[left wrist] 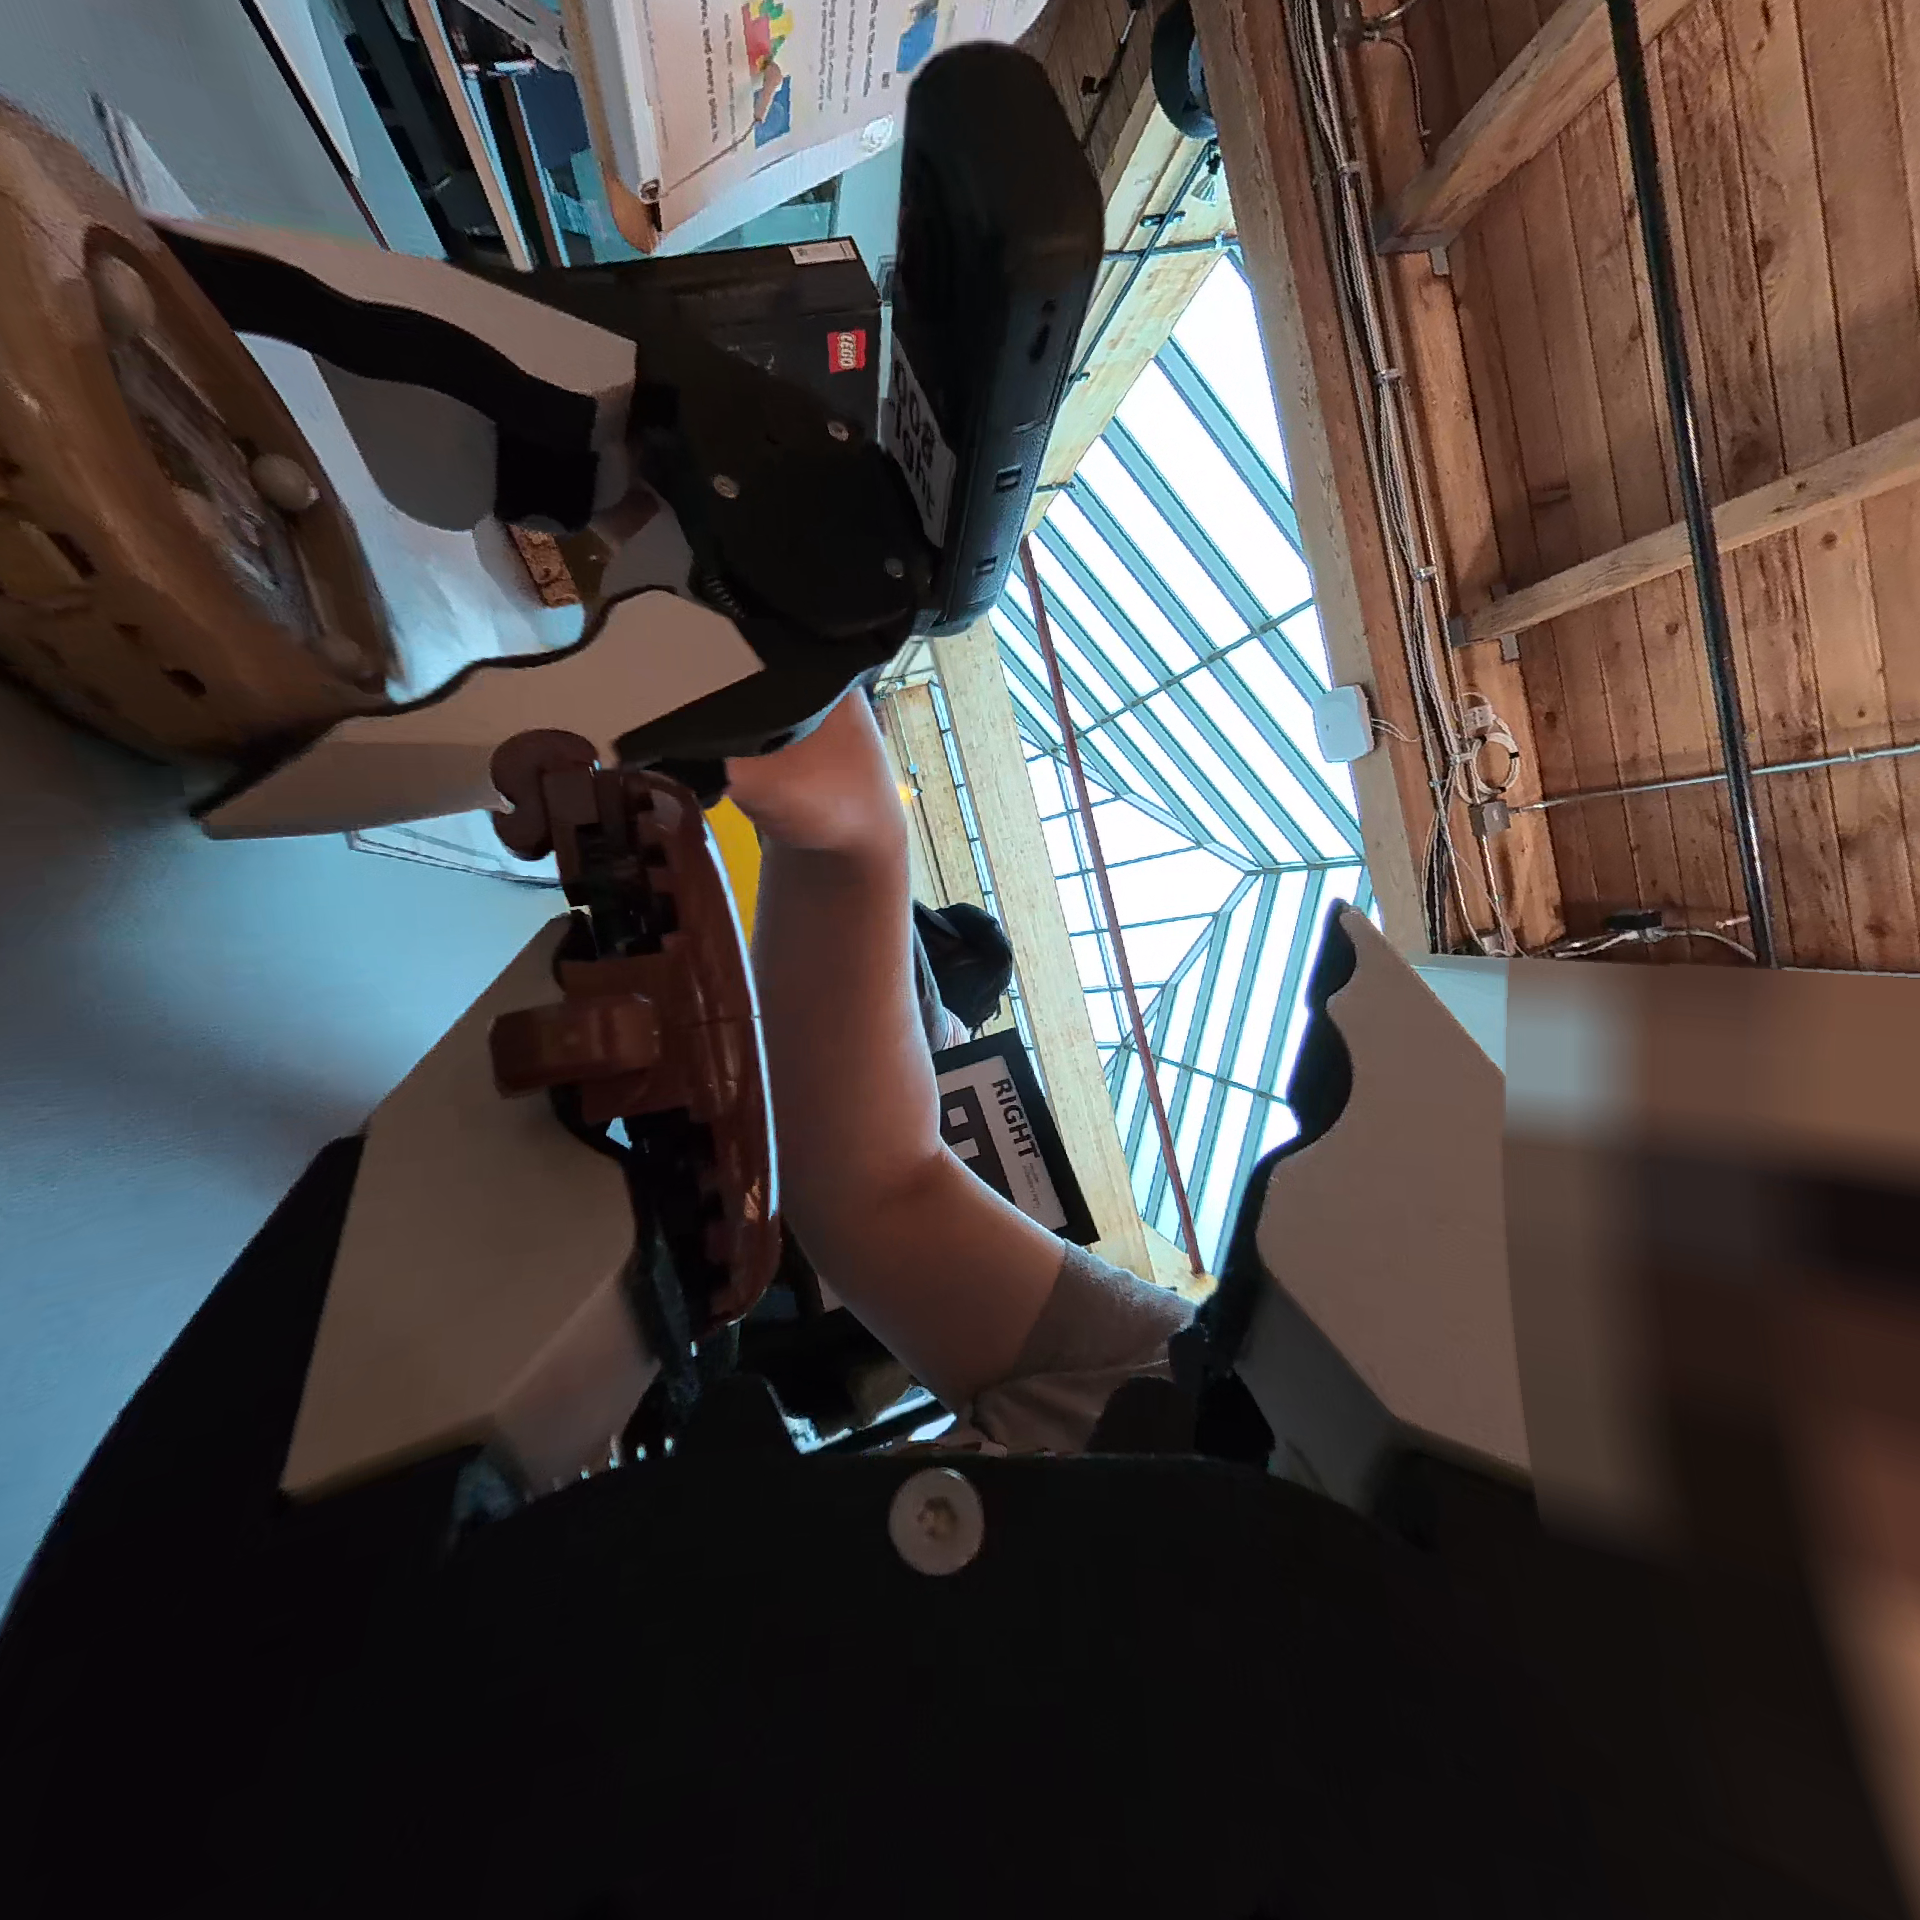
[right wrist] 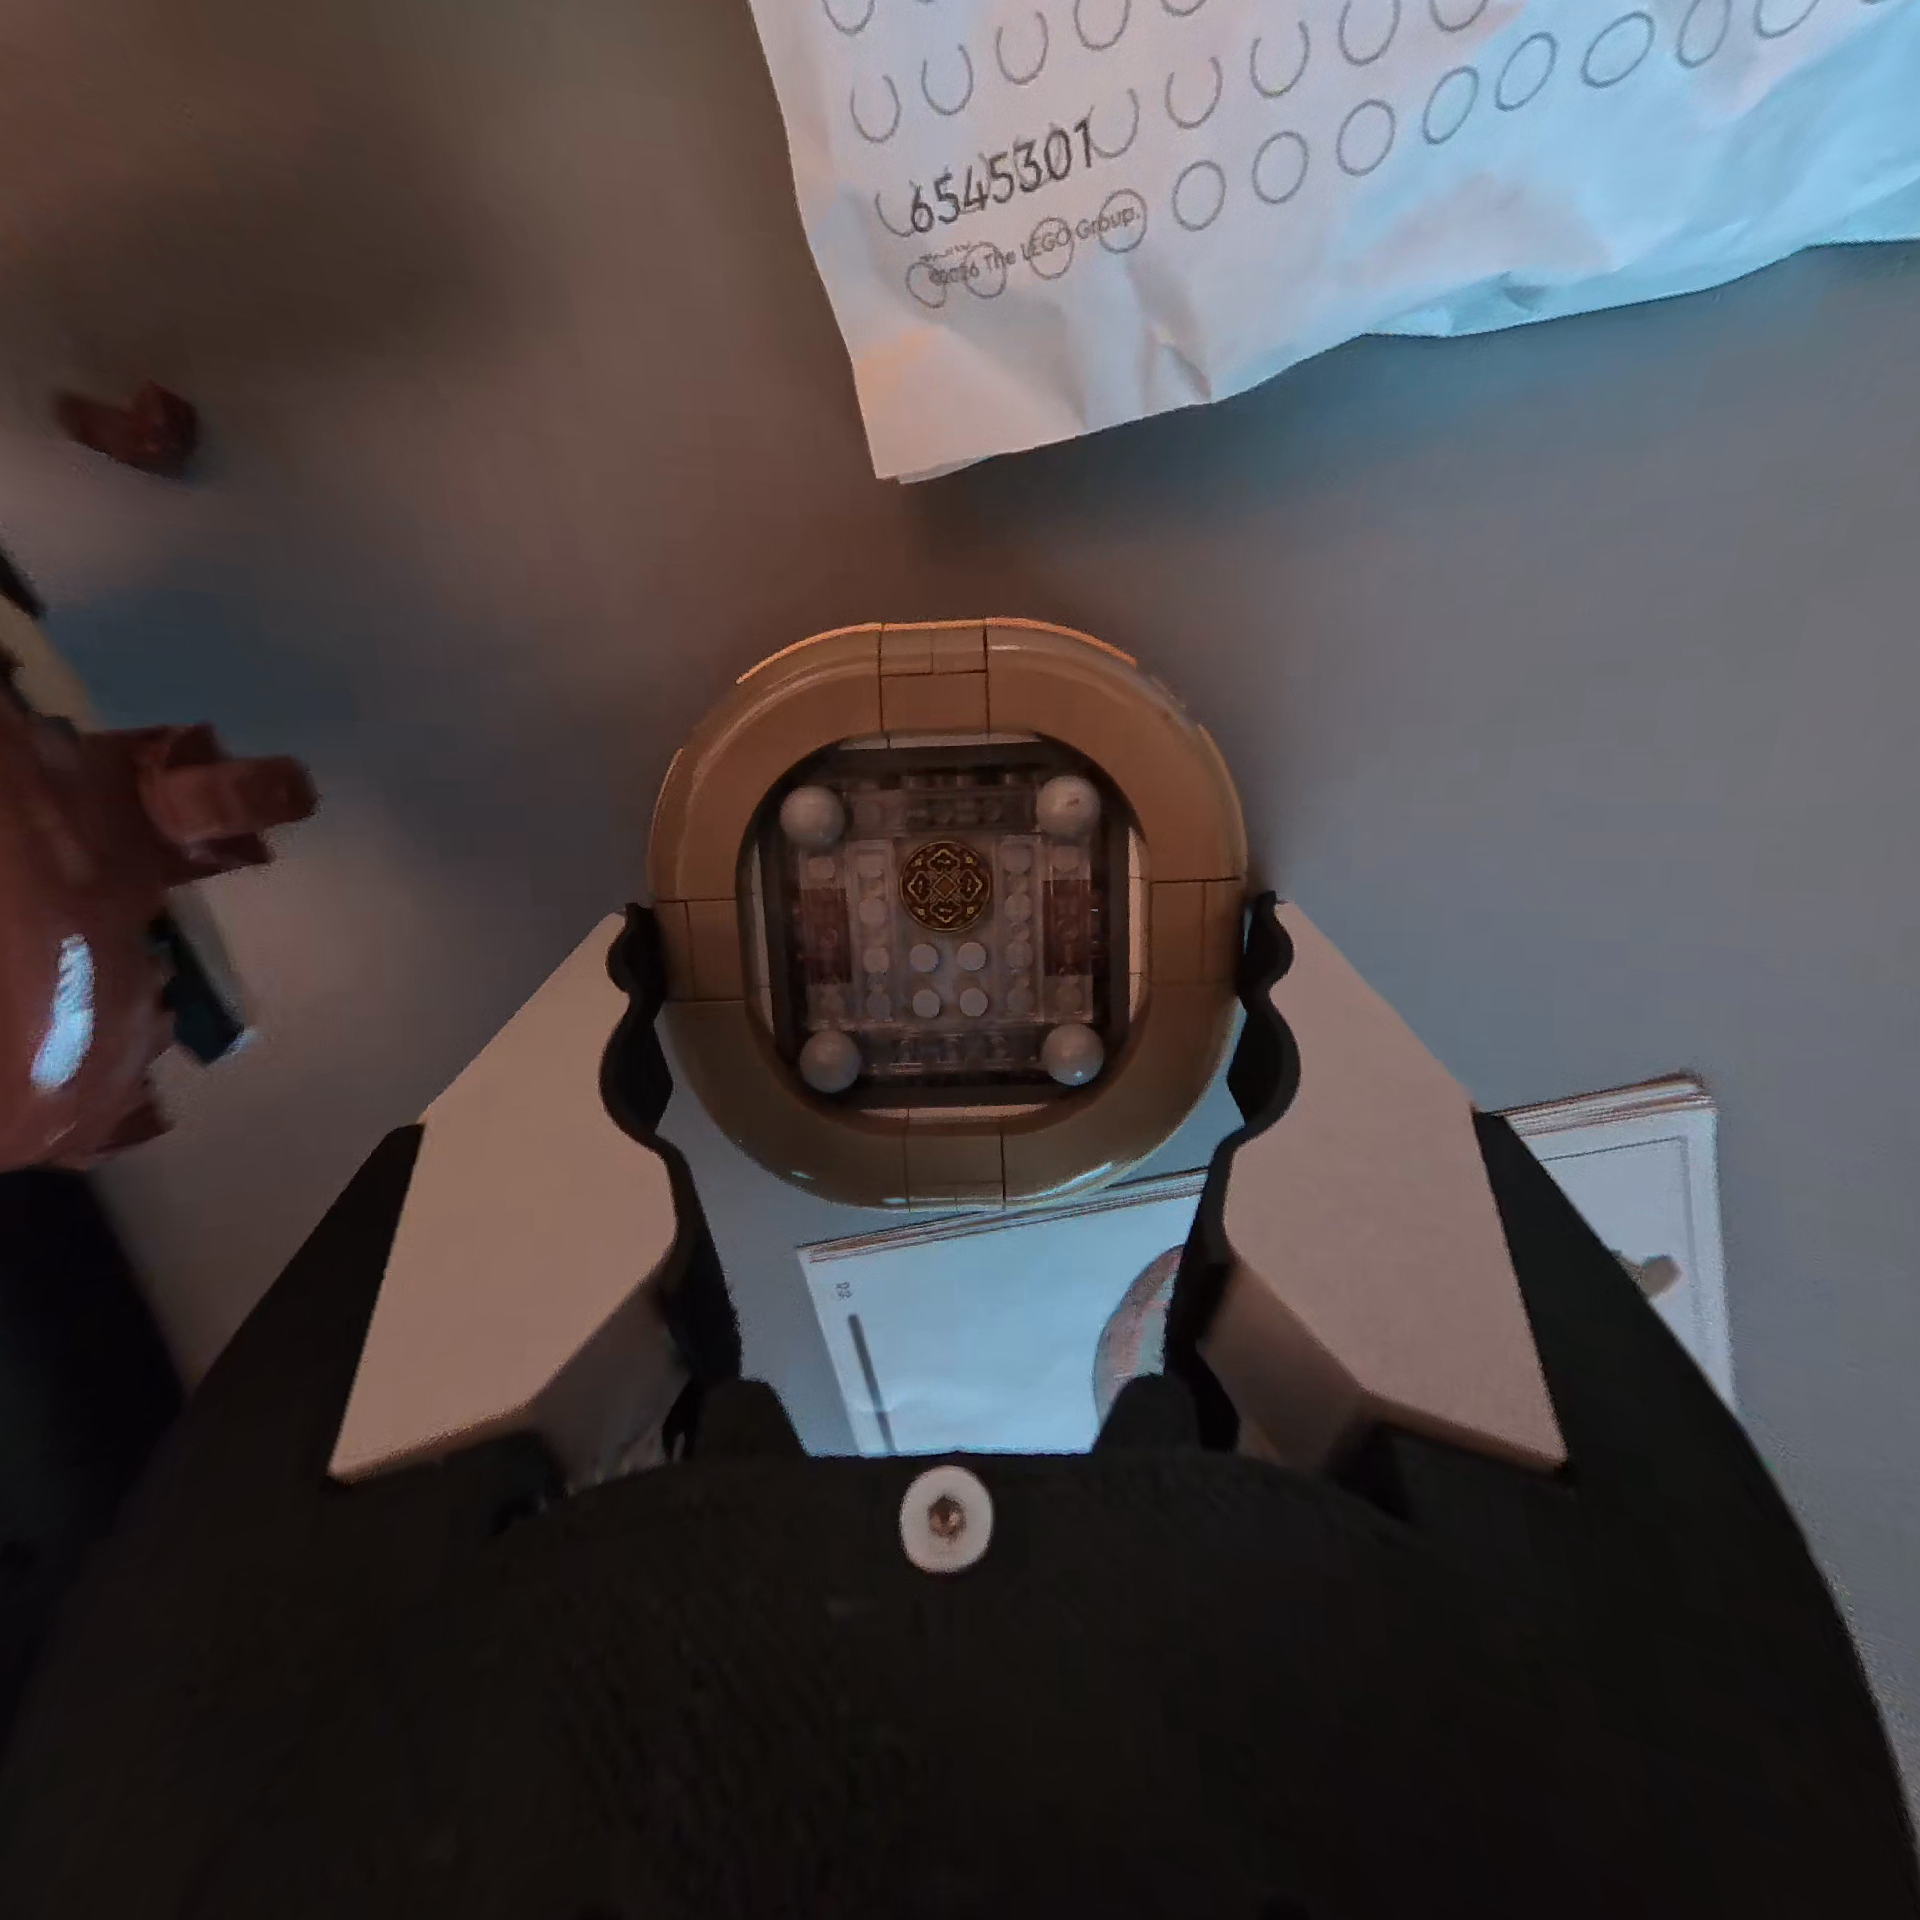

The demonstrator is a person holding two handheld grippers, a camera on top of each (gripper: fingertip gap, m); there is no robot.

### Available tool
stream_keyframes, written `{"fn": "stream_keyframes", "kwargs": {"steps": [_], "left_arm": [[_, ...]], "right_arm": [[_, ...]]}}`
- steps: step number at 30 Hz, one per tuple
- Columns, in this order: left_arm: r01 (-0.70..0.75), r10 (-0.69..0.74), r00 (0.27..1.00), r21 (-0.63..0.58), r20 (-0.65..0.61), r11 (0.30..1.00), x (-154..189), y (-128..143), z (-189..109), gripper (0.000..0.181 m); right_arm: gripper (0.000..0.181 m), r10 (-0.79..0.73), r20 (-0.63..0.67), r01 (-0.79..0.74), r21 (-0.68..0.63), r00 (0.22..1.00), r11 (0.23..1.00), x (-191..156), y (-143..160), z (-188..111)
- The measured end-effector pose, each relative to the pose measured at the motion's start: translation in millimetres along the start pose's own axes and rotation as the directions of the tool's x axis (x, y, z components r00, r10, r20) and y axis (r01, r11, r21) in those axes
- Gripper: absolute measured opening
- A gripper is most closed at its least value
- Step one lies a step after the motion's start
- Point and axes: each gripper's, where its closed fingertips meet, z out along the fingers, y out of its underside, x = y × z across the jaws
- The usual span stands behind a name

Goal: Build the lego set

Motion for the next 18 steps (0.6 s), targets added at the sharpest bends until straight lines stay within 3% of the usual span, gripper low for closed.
{"fn": "stream_keyframes", "kwargs": {"steps": [10, 18], "left_arm": [[0.034, -0.034, 0.999, 0.007, 0.013, 0.999, -16, 5, -1, 0.132], [0.059, -0.059, 0.998, 0.019, 0.026, 0.998, -30, 2, 9, 0.133]], "right_arm": [[0.110, 0.209, 0.327, -0.251, 0.091, 0.922, 0.964, -11, -2, -27], [0.110, 0.227, 0.464, -0.331, 0.156, 0.856, 0.931, -24, -8, -50]]}}
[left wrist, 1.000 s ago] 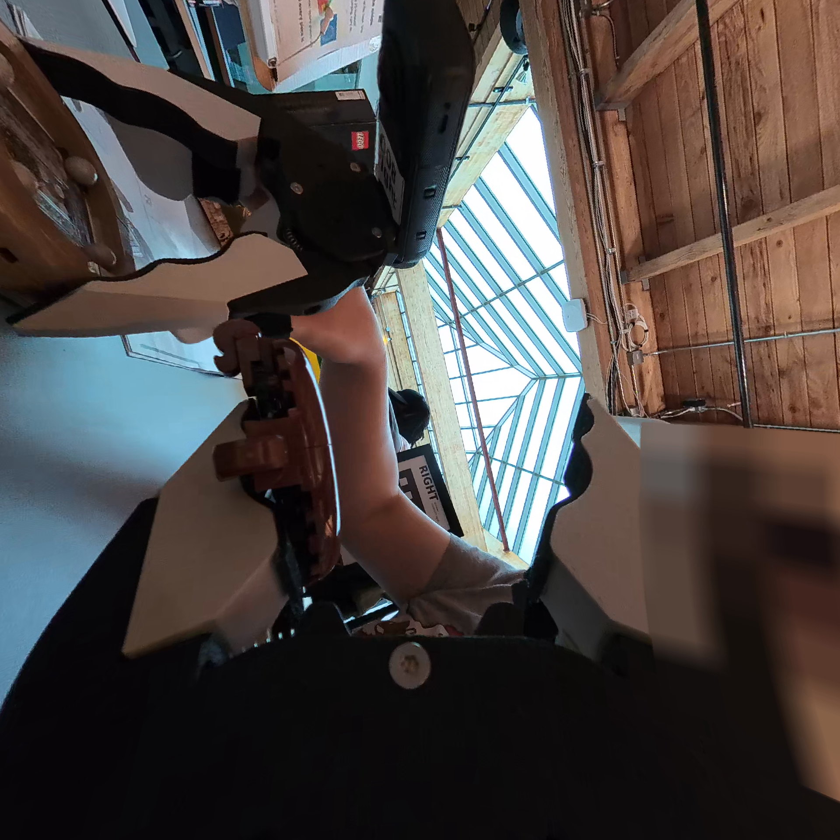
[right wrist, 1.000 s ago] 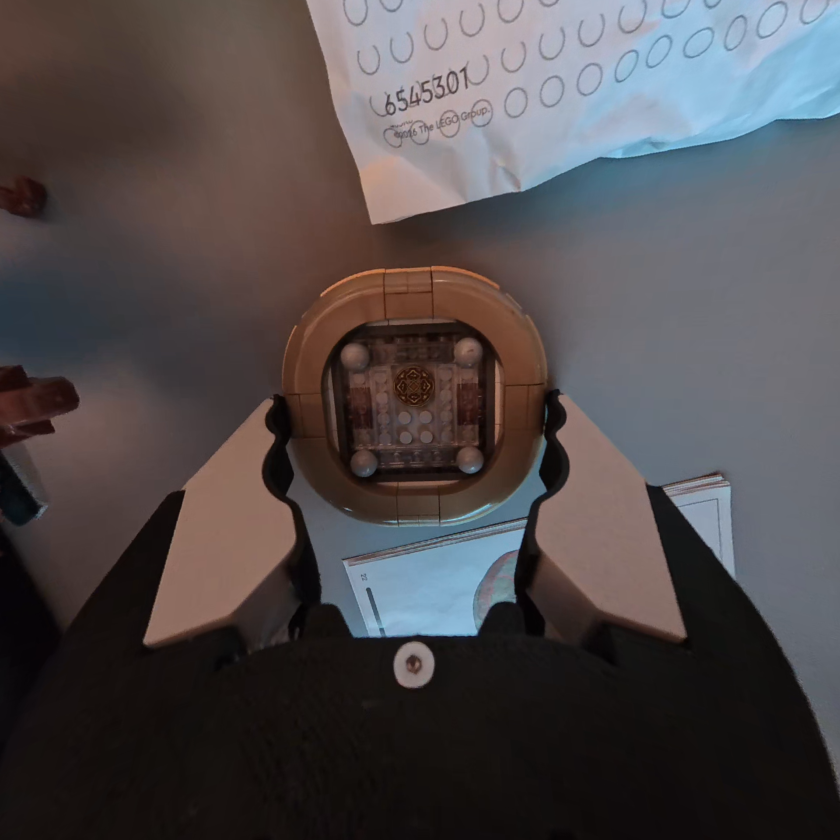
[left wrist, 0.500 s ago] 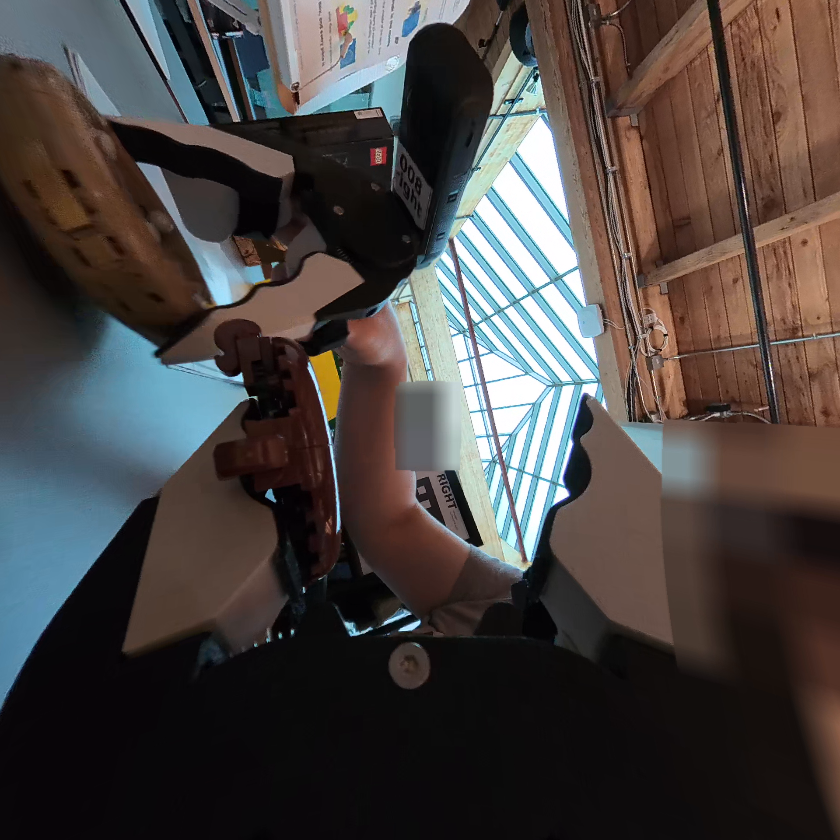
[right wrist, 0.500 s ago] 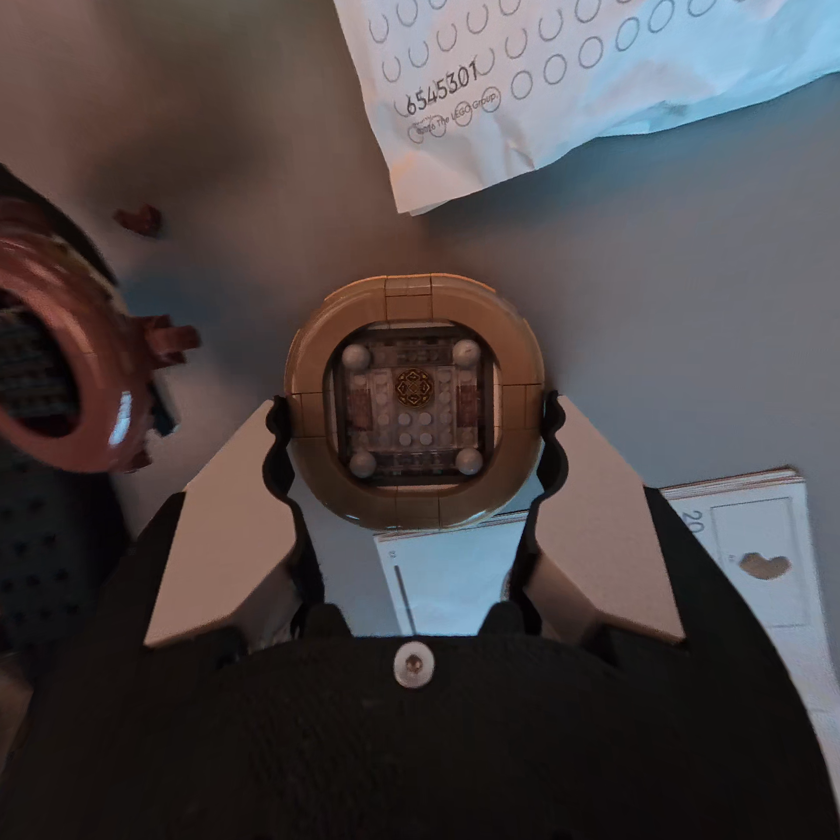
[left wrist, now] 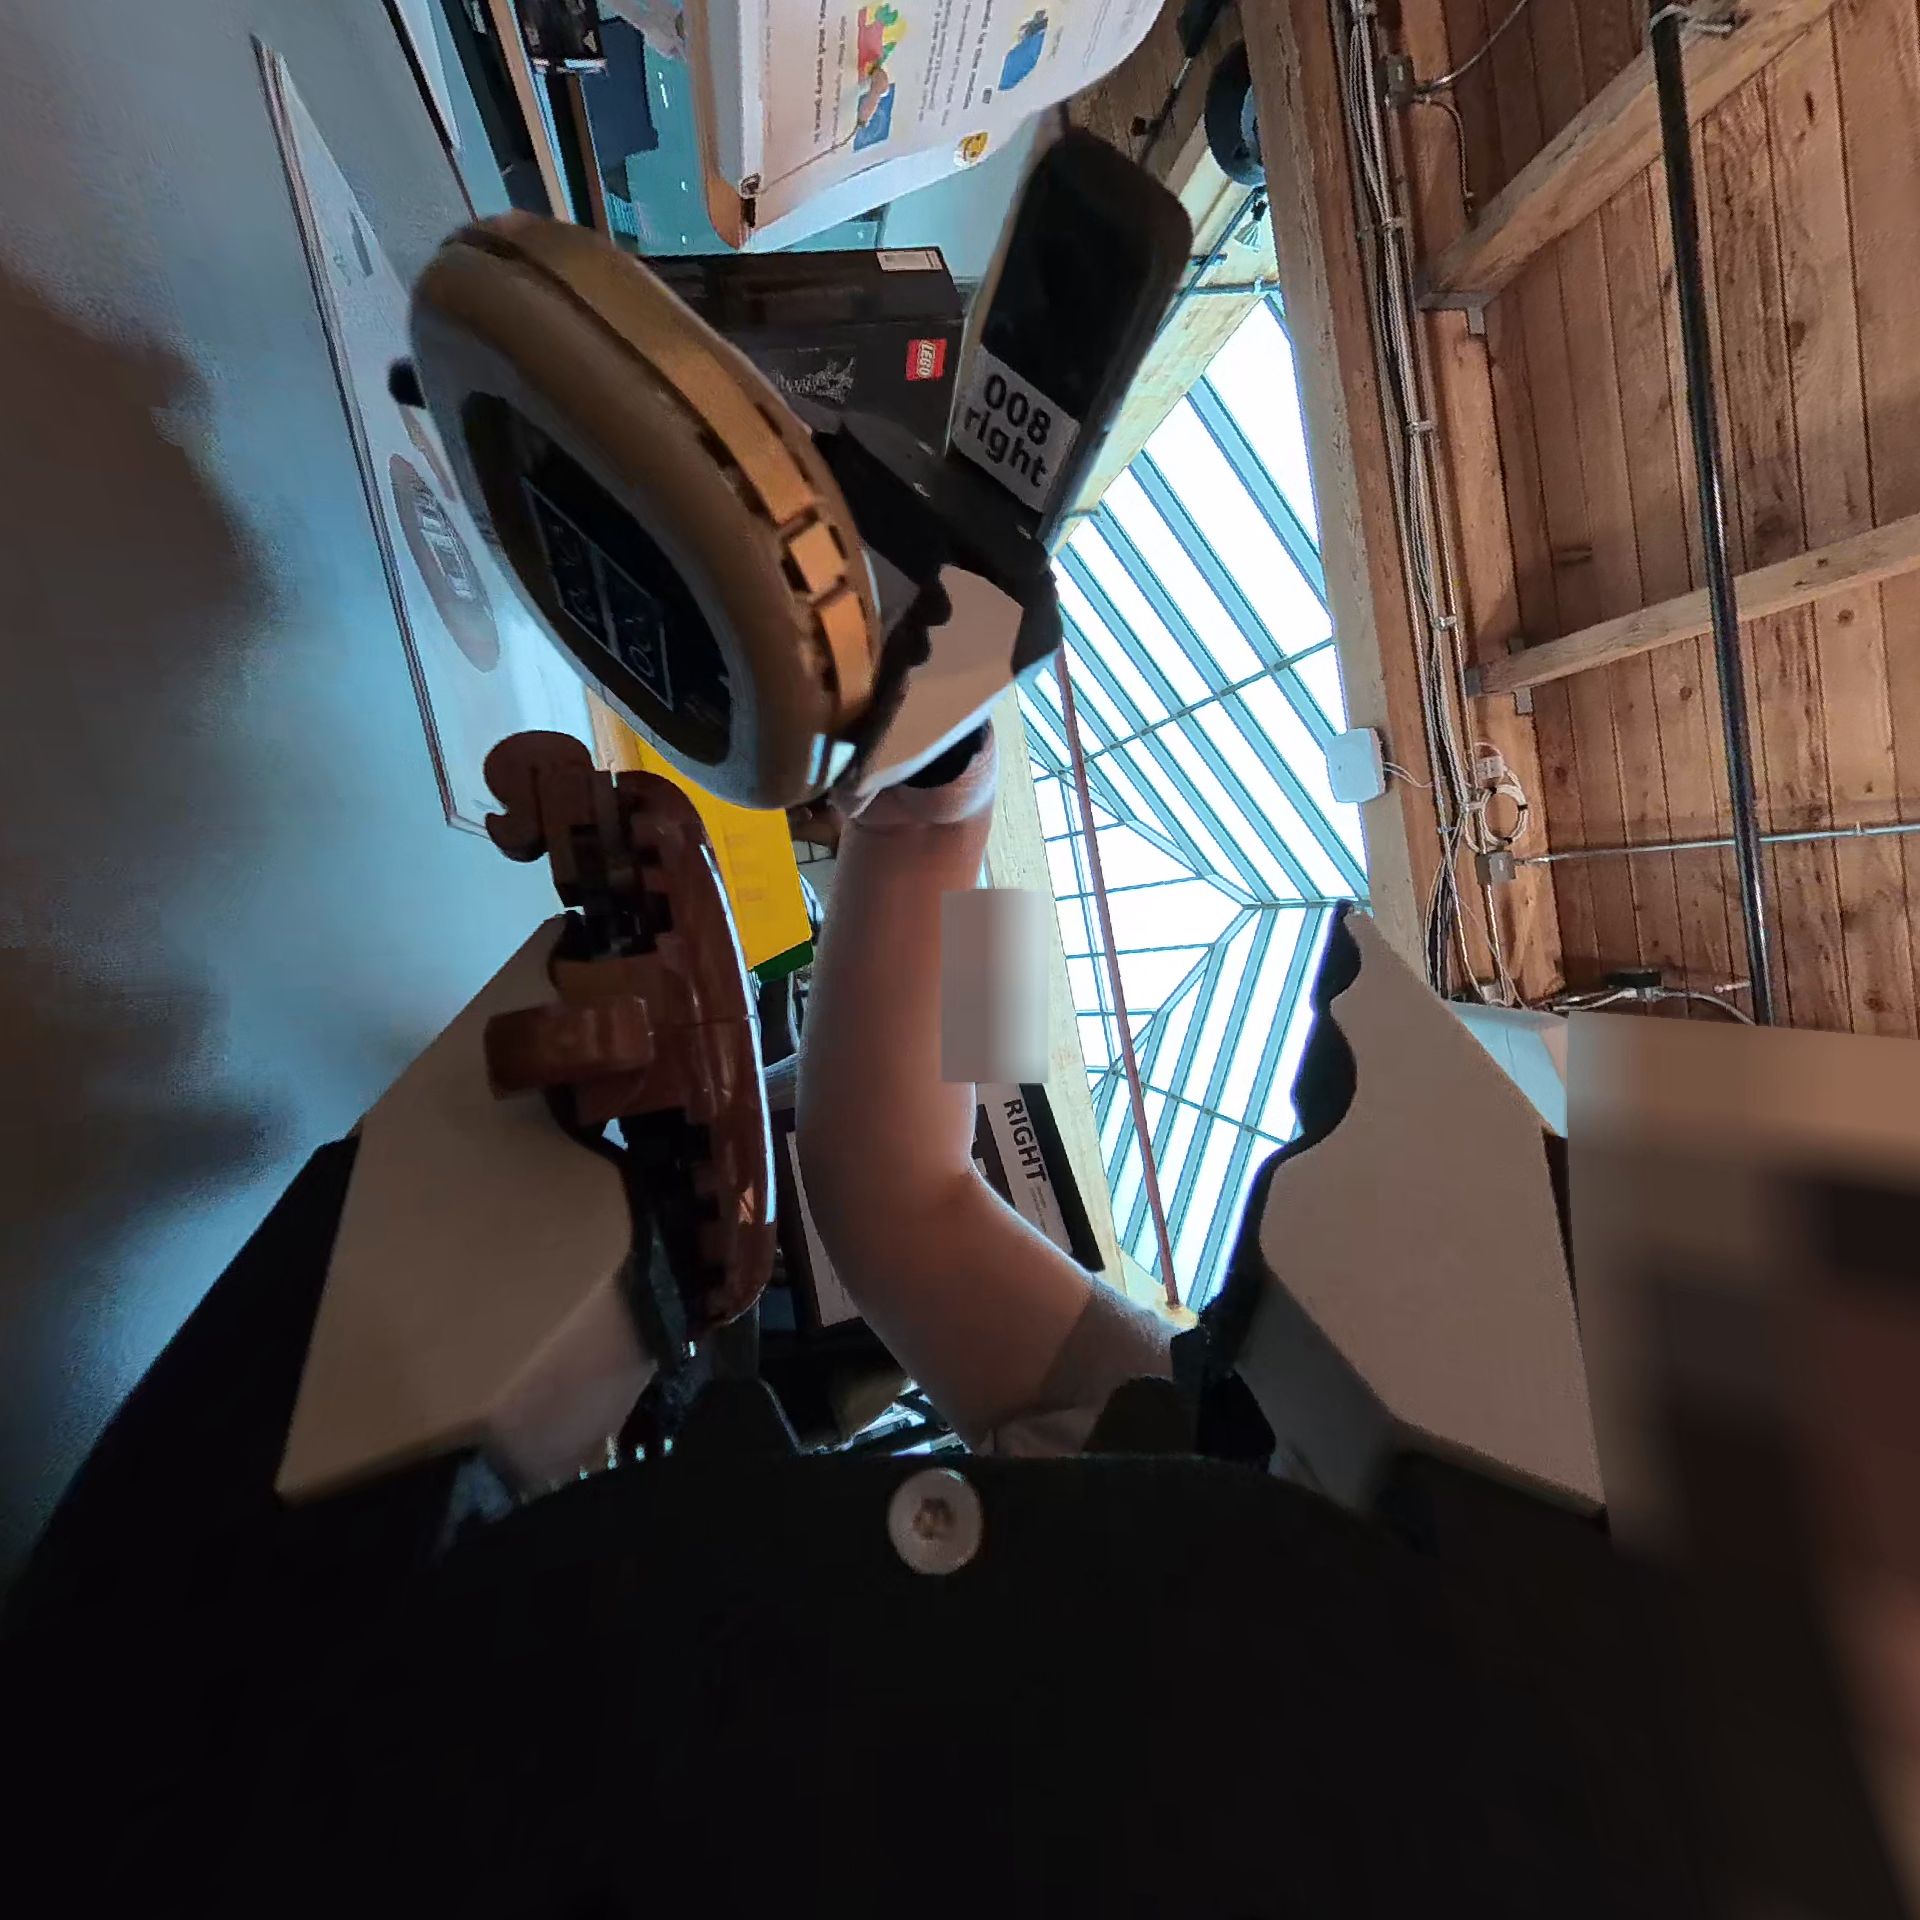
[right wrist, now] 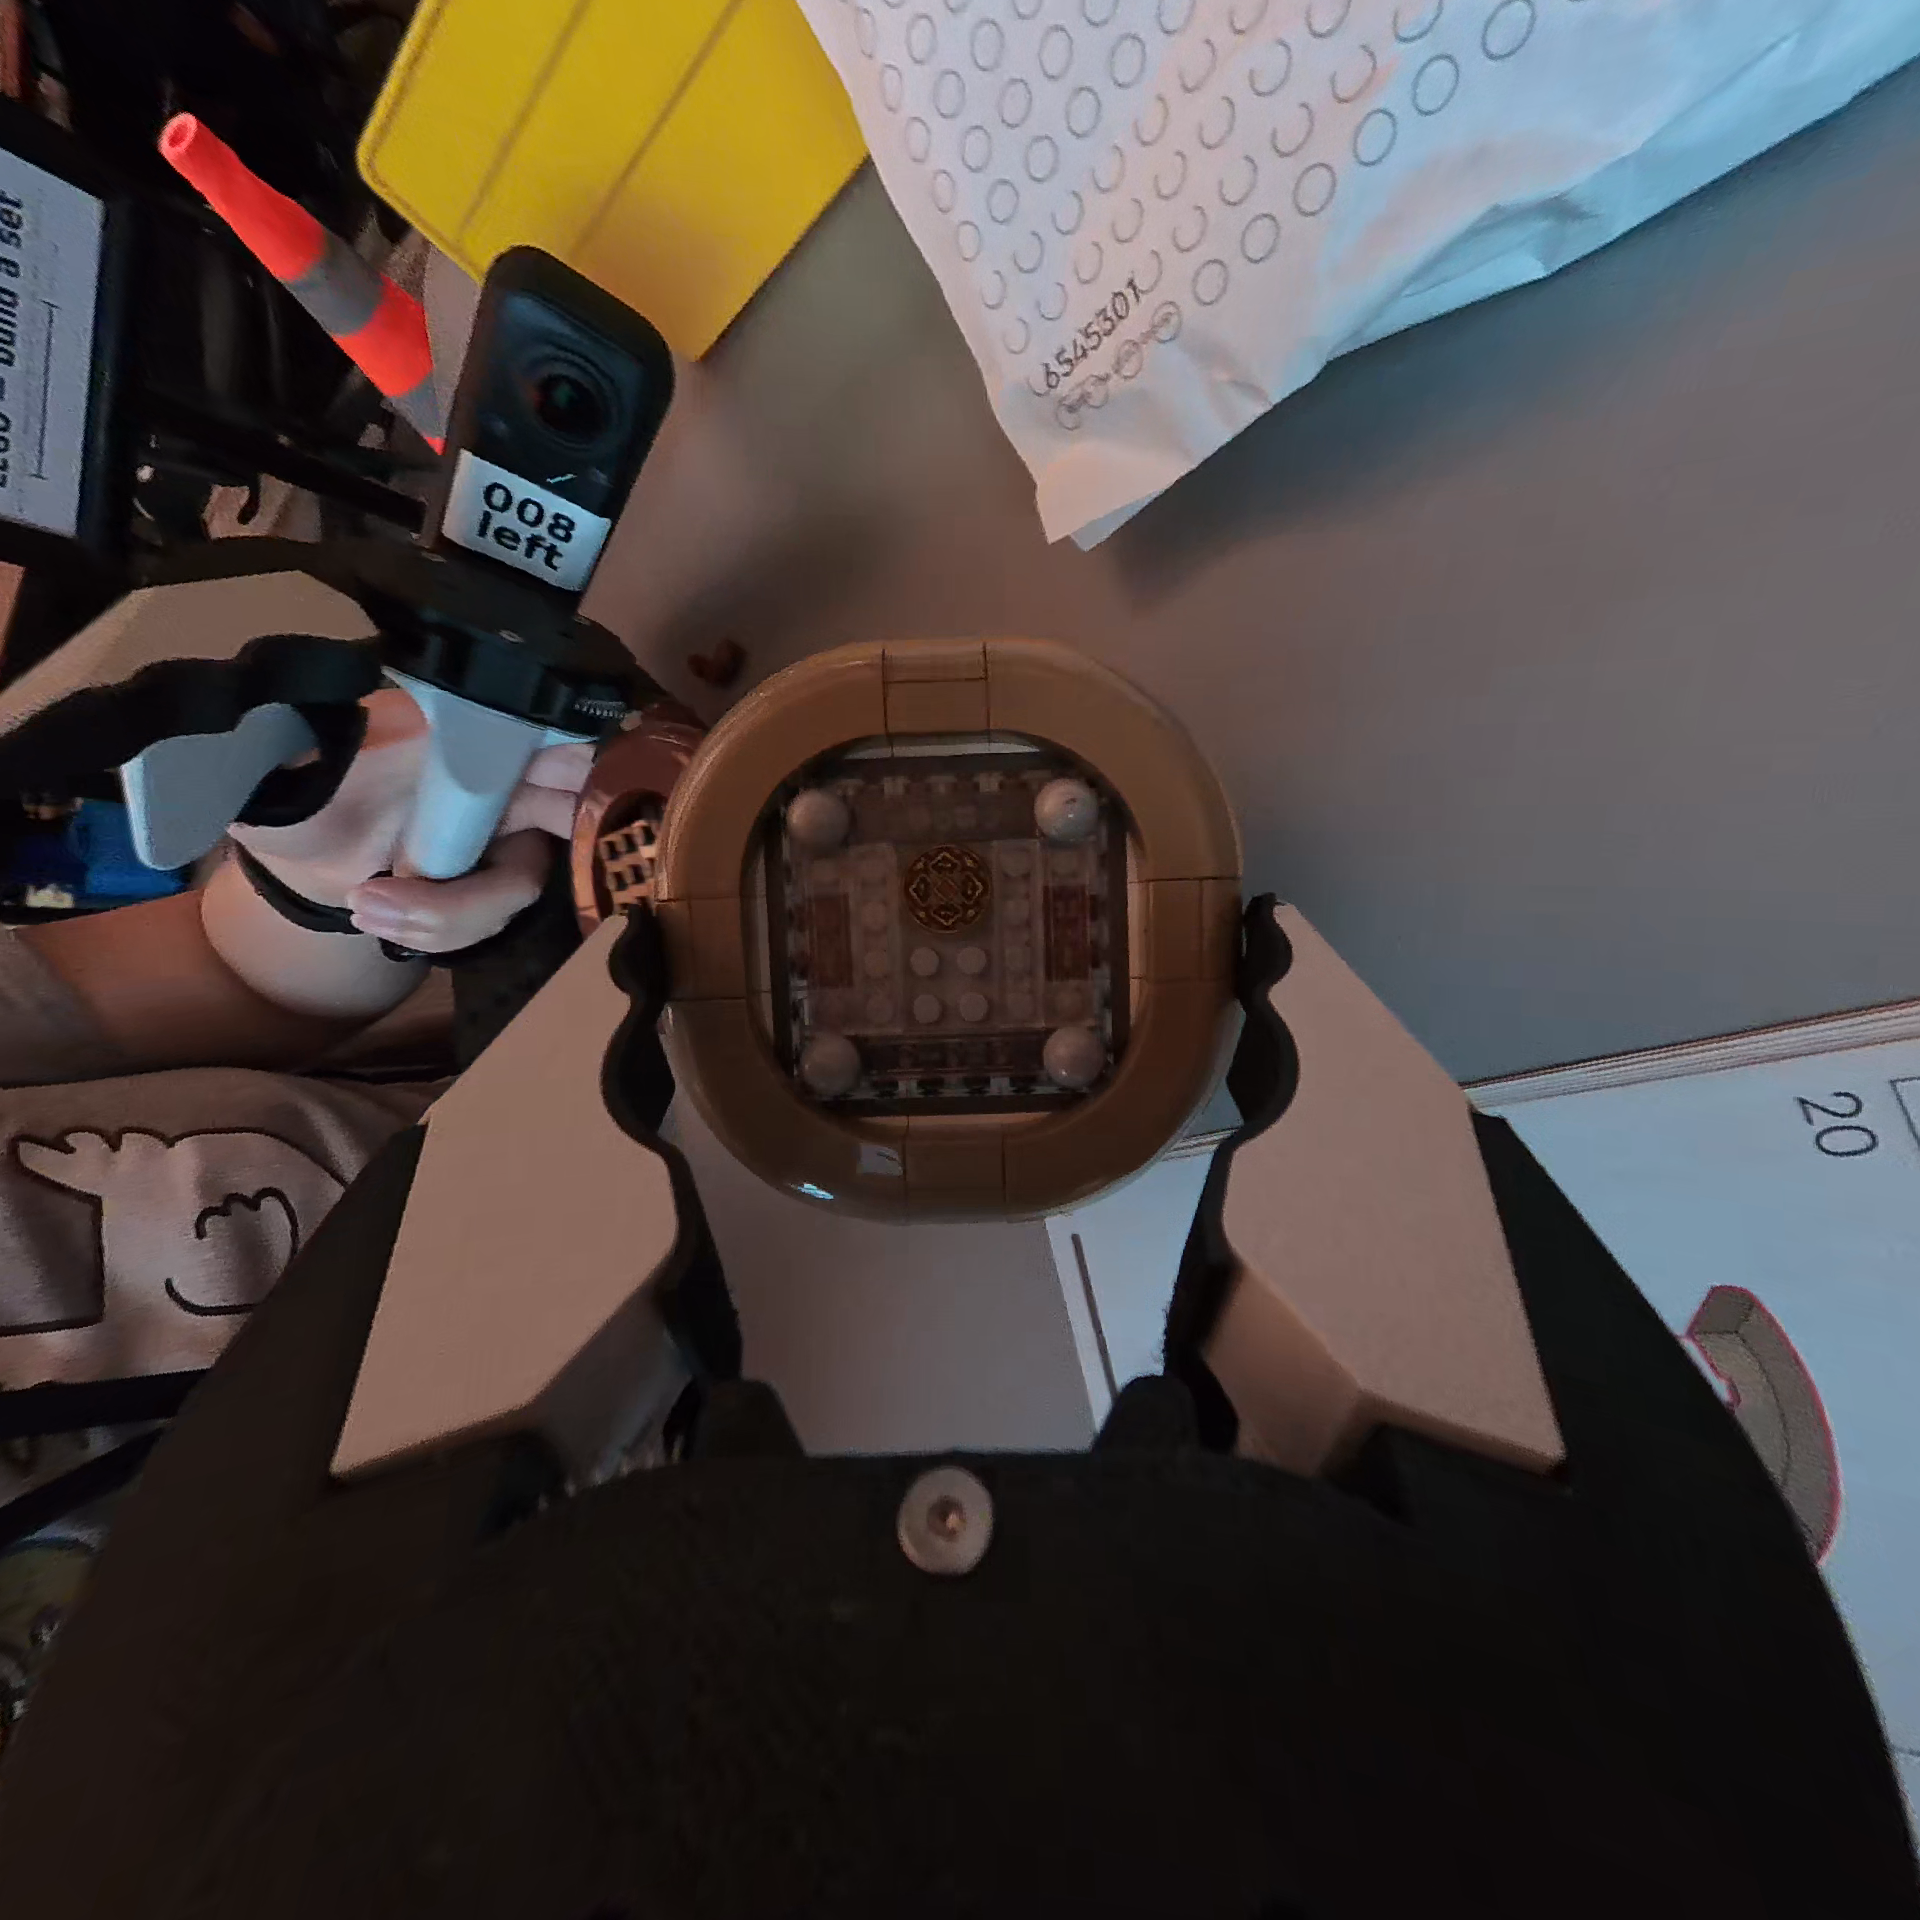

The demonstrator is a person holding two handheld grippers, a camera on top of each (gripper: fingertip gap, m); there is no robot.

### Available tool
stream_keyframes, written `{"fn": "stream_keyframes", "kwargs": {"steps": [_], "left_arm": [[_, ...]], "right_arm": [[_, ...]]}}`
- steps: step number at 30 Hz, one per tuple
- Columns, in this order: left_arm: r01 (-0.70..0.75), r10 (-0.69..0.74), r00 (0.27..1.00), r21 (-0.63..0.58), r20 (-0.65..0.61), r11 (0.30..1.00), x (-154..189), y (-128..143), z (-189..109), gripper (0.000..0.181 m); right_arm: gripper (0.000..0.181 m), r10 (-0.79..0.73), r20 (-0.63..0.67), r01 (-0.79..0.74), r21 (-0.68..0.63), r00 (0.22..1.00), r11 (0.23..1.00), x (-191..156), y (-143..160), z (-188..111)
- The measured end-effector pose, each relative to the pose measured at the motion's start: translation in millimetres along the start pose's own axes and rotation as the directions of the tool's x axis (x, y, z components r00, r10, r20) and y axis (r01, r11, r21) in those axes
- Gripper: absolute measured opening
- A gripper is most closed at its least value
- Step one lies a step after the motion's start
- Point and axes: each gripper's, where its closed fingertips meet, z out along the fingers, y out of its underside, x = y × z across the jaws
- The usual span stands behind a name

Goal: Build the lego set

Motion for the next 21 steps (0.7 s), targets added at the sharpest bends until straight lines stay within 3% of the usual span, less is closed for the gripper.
{"fn": "stream_keyframes", "kwargs": {"steps": [4, 11, 21], "left_arm": [[0.008, -0.008, 0.999, 0.010, -0.036, 1.000, 4, -4, 11, 0.134], [-0.013, 0.015, 0.998, 0.039, -0.054, 0.999, 13, -13, 30, 0.142], [0.037, -0.026, 0.989, 0.073, -0.142, 0.997, 42, -20, 49, 0.144]], "right_arm": [[0.110, -0.059, -0.056, 0.060, 0.011, 0.997, 0.998, -10, -1, -6], [0.110, -0.251, -0.279, 0.254, -0.027, 0.927, 0.967, -35, -9, -21], [0.109, -0.380, -0.383, 0.376, -0.088, 0.842, 0.922, -61, -17, -26]]}}
